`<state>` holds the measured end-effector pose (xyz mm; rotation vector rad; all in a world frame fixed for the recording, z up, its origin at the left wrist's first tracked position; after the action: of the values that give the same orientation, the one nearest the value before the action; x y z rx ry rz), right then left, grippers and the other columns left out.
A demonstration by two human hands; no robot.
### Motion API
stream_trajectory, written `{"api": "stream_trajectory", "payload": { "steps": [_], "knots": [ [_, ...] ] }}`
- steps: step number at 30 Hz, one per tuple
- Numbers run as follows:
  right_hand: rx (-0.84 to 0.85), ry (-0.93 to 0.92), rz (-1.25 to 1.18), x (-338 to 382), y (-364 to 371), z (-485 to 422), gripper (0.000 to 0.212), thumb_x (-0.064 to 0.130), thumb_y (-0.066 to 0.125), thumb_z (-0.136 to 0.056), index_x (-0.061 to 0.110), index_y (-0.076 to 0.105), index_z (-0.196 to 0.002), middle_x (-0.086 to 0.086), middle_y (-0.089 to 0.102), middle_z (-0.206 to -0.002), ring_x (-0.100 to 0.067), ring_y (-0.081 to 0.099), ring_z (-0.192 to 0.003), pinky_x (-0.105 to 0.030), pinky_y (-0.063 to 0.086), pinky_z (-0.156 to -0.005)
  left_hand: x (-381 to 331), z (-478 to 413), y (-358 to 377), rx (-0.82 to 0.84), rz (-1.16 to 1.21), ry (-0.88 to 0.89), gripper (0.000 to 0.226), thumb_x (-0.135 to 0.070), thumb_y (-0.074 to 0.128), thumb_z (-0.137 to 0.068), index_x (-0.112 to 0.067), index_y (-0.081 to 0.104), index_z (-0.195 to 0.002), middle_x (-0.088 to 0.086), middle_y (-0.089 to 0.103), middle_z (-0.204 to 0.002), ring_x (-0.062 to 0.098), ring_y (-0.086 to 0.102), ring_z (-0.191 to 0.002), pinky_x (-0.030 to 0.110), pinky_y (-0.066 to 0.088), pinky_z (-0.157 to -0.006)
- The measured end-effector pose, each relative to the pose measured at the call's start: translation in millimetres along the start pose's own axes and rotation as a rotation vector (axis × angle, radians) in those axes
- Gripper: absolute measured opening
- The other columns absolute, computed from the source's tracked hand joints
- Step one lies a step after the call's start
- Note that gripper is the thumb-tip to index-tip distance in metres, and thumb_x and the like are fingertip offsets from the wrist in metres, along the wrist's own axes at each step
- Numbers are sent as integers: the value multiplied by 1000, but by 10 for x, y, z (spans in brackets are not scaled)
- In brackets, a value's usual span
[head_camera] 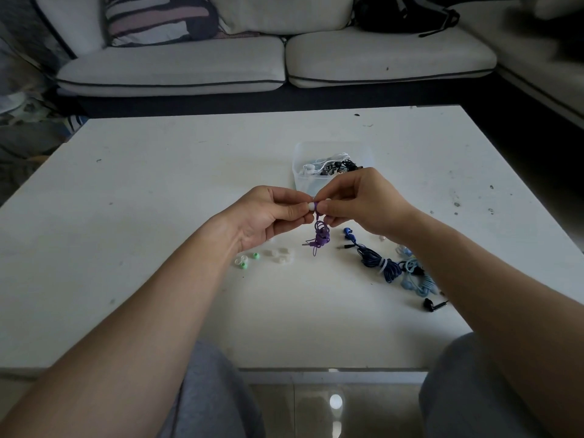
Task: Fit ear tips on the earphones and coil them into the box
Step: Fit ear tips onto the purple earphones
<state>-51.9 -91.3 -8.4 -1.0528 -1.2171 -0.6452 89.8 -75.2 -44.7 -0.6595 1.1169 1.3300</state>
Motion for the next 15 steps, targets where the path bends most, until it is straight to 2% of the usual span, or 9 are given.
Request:
{"api": "stream_trajectory", "payload": {
  "steps": [5,10,15],
  "knots": [
    [28,14,-75,10,6,21,6,2,73,-86,6,75,-90,-16,72,-77,-21,69,-69,-32,61,-71,-34,18,31,26,3,5,15,3,64,-87,-1,69,-101,5,73,-80,12,73,-75,15,56,-67],
    [4,-1,19,17,-18,14,5,1,74,-86,2,75,-91,-11,72,-73,-19,70,-67,-30,60,-69,-18,9,28,8,-15,12,17,5,66,-84,-1,69,-99,8,74,-80,15,74,-76,17,57,-68],
    [-24,-13,88,16,-9,-2,5,5,76,-85,6,76,-90,-4,73,-69,-18,71,-65,-29,60,-68,-23,-5,6,-13,-50,30,18,5,68,-84,1,69,-101,8,74,-81,15,73,-78,17,57,-70]
  ]
}}
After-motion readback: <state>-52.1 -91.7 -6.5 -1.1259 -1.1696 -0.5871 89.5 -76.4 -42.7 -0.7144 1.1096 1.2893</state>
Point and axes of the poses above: each hand's wrist, its own z-axis away from the middle knuckle, its own y-axis out of the palm, x = y × z, the point moved 9 cm from there along -z, towards the middle knuckle
